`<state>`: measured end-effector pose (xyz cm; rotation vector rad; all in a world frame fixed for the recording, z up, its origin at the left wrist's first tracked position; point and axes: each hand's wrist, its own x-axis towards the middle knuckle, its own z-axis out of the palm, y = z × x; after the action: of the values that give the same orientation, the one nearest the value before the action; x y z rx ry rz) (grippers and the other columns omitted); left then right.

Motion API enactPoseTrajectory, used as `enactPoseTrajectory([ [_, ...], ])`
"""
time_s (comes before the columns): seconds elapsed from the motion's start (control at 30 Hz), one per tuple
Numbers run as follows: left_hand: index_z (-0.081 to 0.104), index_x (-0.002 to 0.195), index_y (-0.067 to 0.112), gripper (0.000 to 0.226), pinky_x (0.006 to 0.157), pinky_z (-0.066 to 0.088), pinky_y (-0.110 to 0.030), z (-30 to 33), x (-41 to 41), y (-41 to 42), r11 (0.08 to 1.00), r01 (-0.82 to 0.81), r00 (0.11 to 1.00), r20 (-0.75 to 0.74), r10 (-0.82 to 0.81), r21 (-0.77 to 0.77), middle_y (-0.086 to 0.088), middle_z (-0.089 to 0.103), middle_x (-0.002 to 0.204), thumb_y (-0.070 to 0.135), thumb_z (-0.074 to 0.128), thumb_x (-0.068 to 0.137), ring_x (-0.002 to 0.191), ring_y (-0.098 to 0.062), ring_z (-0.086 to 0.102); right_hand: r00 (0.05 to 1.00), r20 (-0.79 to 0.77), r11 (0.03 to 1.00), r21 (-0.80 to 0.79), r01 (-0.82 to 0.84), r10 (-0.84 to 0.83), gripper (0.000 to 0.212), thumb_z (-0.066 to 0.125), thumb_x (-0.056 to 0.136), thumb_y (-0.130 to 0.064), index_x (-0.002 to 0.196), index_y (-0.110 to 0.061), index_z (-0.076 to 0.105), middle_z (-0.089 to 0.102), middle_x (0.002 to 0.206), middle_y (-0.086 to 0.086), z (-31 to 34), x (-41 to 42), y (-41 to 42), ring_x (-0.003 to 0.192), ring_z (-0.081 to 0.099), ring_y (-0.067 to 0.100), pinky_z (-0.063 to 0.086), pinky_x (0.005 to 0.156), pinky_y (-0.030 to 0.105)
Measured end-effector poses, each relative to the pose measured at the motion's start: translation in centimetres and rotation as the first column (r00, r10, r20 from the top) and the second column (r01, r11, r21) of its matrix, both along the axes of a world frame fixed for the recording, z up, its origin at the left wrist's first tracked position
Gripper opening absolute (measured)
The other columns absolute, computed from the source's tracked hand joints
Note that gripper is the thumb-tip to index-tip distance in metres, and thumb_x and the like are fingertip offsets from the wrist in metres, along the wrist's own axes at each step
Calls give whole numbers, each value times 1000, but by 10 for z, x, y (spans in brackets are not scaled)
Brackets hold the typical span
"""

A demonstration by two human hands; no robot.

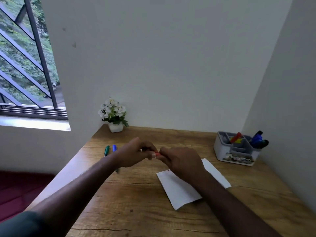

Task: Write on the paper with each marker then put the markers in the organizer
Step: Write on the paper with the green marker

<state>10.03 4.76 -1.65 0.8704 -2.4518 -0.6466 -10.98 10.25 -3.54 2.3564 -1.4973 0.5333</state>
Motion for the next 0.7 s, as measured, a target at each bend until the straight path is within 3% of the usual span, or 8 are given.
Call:
enactPoseTrajectory([
  [0.07,69,93,32,11,74,53,-30,0,-4,-3,1000,-6,1000,22,7,-6,13,67,83,23,62,92,83,-6,63,999,40,999,29,18,-19,44,24,98,-63,110,-34,55,68,84,-10,0,-8,1,67,60,10,48,58,30],
  [0.17,64,88,35,9,74,52,-37,-7,-9,-11,997,-77,997,16,78,-30,13,65,84,26,63,89,83,-8,60,982,189,994,108,-31,10,32,40,103,-32,135,-36,44,68,102,-9,3,-22,9,82,61,10,50,68,31],
  [0.27,66,89,31,7,70,47,-28,-18,-16,-17,991,-133,991,-8,133,-12,11,64,85,24,67,88,82,-7,57,877,476,991,70,-114,67,37,48,95,0,117,-24,64,65,95,-14,5,-42,14,79,59,-1,49,69,25],
  [0.37,70,92,23,5,72,47,-27,-28,-34,-19,994,-104,994,25,104,33,9,66,89,25,68,87,84,-7,58,409,912,953,161,-257,-44,34,41,99,4,99,-9,72,70,82,8,10,-52,18,73,68,17,57,70,39],
  [0.43,71,91,22,11,75,51,-36,-34,-49,-23,996,-85,995,48,84,19,9,68,89,29,68,84,83,-8,60,169,979,902,173,-395,-113,33,38,97,7,103,-4,68,72,89,14,12,-53,22,82,71,27,58,77,41],
  [0.5,71,90,26,14,83,50,-41,-37,-60,-26,995,-99,992,82,99,-3,12,66,93,36,67,81,90,-8,59,248,966,903,166,-397,-68,21,49,91,7,104,-4,62,73,94,15,9,-54,23,87,72,32,58,78,42],
  [0.57,68,87,29,16,90,46,-44,-38,-65,-29,994,-109,989,99,110,-18,15,65,96,41,64,77,96,-9,58,477,879,944,145,-295,14,6,62,92,-2,94,-5,57,71,82,16,3,-50,23,77,72,28,57,69,39],
  [0.7,70,100,22,23,95,46,-41,-48,-62,-35,995,-97,990,101,98,-14,13,67,104,33,71,80,101,-7,59,604,793,929,280,-243,-81,30,40,104,-39,94,-13,53,65,78,3,-12,-34,21,72,61,15,49,70,32],
])
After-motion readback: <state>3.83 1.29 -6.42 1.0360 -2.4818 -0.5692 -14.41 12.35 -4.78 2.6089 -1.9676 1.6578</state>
